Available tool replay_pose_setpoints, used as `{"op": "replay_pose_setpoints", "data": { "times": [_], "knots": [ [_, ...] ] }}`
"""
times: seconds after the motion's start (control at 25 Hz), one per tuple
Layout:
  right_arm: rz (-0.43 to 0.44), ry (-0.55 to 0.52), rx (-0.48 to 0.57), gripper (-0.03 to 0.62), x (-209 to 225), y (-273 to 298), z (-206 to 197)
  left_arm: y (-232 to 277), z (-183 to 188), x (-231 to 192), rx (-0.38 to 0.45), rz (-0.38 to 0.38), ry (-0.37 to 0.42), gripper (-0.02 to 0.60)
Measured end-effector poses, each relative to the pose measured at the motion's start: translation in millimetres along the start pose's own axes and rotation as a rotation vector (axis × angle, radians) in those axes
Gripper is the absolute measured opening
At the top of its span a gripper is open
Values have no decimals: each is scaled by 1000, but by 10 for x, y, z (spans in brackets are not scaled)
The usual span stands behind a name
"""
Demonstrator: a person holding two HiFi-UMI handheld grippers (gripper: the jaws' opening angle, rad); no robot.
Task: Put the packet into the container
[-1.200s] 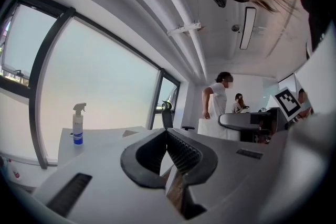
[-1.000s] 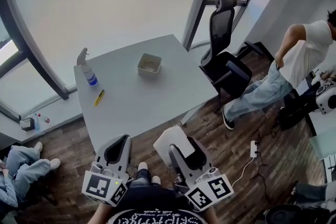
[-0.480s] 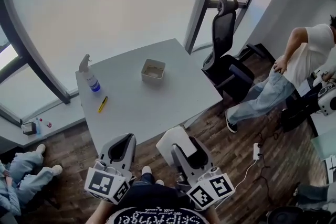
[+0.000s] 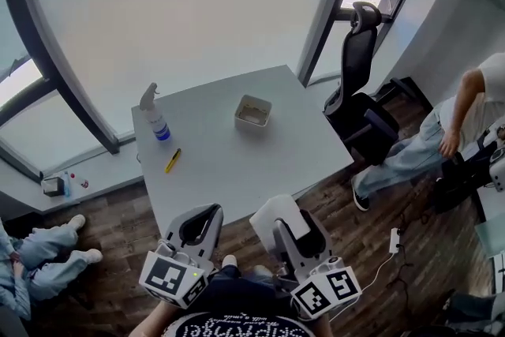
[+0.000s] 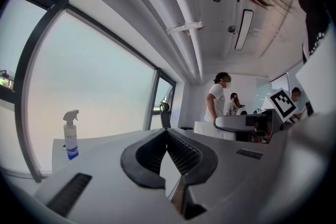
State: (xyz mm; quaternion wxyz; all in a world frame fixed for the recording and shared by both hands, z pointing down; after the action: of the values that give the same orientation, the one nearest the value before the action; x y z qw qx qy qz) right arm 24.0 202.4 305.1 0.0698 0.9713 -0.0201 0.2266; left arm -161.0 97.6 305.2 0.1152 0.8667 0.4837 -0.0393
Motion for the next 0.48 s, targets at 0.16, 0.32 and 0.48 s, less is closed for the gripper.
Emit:
{"op": "replay_pose_setpoints", "data": {
  "times": [0.16, 0.32, 0.48],
  "knots": [
    [4, 3, -23, 256, -3, 100, -29, 0, -21, -86, -10, 16, -14, 8],
    [15, 0, -54, 256, 33, 212, -41, 35, -49, -152, -23, 43, -37, 8],
    [28, -20, -57, 256, 126, 315, 30, 163, -33, -146, -27, 48, -25, 8]
  ]
}}
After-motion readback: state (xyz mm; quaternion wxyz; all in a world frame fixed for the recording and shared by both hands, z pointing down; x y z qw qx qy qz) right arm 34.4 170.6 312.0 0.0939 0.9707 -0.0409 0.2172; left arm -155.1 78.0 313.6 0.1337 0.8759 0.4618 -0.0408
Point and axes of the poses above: the fingertips, and each gripper's own axes: y forward along the fingers, x to its right, z out of its top, the point moved 7 cm from there along -y, backward along the fingers, and after that the axes turned 3 degrees about -x, right-handed, at the moved point
